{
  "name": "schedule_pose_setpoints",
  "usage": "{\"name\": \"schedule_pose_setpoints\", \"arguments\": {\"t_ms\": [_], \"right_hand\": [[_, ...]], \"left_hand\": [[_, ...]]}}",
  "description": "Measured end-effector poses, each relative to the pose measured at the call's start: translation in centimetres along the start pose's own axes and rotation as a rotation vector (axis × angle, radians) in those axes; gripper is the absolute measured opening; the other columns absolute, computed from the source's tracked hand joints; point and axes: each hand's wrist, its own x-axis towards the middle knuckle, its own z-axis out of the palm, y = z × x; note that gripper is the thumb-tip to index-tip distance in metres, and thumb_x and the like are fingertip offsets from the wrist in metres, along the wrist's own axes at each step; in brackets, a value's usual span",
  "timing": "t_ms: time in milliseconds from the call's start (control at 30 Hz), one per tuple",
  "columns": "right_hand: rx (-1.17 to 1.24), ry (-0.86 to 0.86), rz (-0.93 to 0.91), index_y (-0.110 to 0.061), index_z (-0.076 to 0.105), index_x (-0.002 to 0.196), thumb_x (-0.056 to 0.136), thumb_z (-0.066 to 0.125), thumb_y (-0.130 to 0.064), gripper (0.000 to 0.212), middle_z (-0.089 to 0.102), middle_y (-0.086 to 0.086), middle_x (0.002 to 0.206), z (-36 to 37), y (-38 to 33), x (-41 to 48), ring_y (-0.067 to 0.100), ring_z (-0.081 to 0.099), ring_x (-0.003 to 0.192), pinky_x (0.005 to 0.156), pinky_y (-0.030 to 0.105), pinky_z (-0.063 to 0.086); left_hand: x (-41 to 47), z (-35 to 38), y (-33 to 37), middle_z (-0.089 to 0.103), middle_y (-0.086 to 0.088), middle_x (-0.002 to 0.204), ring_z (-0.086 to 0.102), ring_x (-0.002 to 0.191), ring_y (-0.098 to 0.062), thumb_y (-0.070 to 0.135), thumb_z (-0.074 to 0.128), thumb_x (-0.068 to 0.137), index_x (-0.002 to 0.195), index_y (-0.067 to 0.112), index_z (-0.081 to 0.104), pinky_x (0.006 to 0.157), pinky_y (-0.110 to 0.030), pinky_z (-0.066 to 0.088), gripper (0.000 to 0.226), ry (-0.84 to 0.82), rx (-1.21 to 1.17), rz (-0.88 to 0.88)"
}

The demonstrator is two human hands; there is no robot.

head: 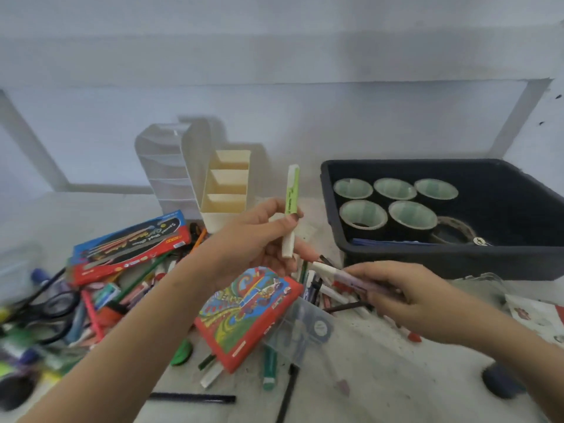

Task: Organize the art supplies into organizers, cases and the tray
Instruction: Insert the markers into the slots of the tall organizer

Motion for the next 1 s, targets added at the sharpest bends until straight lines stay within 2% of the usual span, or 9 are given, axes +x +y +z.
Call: {"name": "schedule_pose_setpoints", "arguments": {"t_ms": [100,233,400,533,600,700,767,900,1000], "right_hand": [[-0.094,-0.008,0.029,-0.040,0.058,0.109,0.093,0.056,-0.022,0.025,0.061,-0.020,0.087,0.8,-2.2,2.5,-0.009,0.057,0.074,0.062,0.013,0.046],[-0.113,0.043,0.030,-0.035,0.065,0.082,0.083,0.065,-0.033,0.002,0.065,-0.013,0.080,1.5,-5.3,6.1,0.001,0.062,0.074,0.064,0.022,0.052],[-0.139,0.131,0.019,-0.034,0.065,0.072,0.081,0.053,-0.051,0.022,0.061,-0.020,0.079,2.0,-10.4,9.7,-0.005,0.055,0.080,0.068,0.021,0.040],[-0.114,0.161,0.058,-0.024,0.057,0.080,0.090,0.047,-0.031,0.016,0.055,-0.011,0.071,2.5,-13.9,12.6,0.004,0.049,0.062,0.055,0.021,0.033],[-0.105,0.176,0.060,-0.020,0.054,0.084,0.092,0.047,-0.025,0.012,0.054,-0.007,0.071,2.6,-15.2,14.1,0.008,0.046,0.061,0.053,0.023,0.031],[-0.107,0.241,0.016,-0.017,0.056,0.091,0.089,0.053,-0.021,0.005,0.060,0.001,0.079,2.9,-16.8,16.2,0.015,0.053,0.066,0.055,0.027,0.039],[-0.108,0.351,-0.041,-0.015,0.058,0.090,0.087,0.057,-0.018,0.005,0.064,0.004,0.079,3.4,-17.6,17.7,0.020,0.059,0.069,0.058,0.027,0.044],[-0.168,0.611,-0.189,-0.012,0.063,0.084,0.084,0.061,-0.019,0.007,0.065,-0.002,0.078,3.9,-18.7,21.6,0.008,0.058,0.065,0.058,0.011,0.038],[-0.103,0.778,-0.270,-0.009,0.060,0.091,0.085,0.060,-0.010,0.006,0.061,-0.008,0.078,4.1,-19.5,24.0,0.006,0.058,0.070,0.063,0.013,0.042]], "left_hand": [[-1.1,-3.0,-0.8,0.070,-0.007,0.074,0.062,0.060,-0.017,0.012,0.037,0.100,0.096,0.008,0.051,0.055,-0.023,0.052,0.015,0.125,-0.067,-0.010],[-2.1,-7.6,-2.0,0.061,-0.003,0.060,0.053,0.051,-0.014,0.017,0.037,0.101,0.085,0.007,0.055,0.051,-0.022,0.044,0.027,0.327,-0.126,-0.030],[-3.4,-13.0,-2.7,0.064,-0.008,0.075,0.062,0.063,-0.017,0.017,0.046,0.098,0.088,0.006,0.066,0.061,-0.029,0.049,0.024,0.416,-0.128,-0.034],[-4.4,-16.4,-2.3,0.067,-0.003,0.076,0.064,0.063,-0.009,0.005,0.049,0.096,0.101,0.011,0.065,0.055,-0.020,0.050,0.018,0.490,-0.069,0.037],[-4.4,-18.1,-2.2,0.069,-0.006,0.089,0.065,0.074,-0.014,0.001,0.050,0.094,0.110,0.013,0.061,0.062,-0.023,0.051,0.023,0.527,-0.029,0.068],[-3.7,-20.2,-2.0,0.071,-0.006,0.087,0.065,0.068,-0.017,0.005,0.051,0.095,0.111,0.012,0.058,0.069,-0.035,0.054,0.019,0.595,-0.041,0.096],[-3.4,-21.4,-1.7,0.071,-0.004,0.085,0.064,0.068,-0.016,0.012,0.049,0.097,0.104,0.013,0.060,0.071,-0.034,0.055,0.013,0.633,-0.059,0.132],[-2.5,-23.3,-1.2,0.066,0.000,0.083,0.062,0.071,-0.008,0.010,0.053,0.095,0.106,0.007,0.064,0.055,-0.012,0.050,0.016,0.713,0.044,0.293],[-1.8,-24.2,-0.4,0.065,-0.002,0.083,0.063,0.074,-0.016,0.004,0.055,0.092,0.108,0.009,0.059,0.059,-0.017,0.053,0.017,0.739,0.097,0.395]]}}
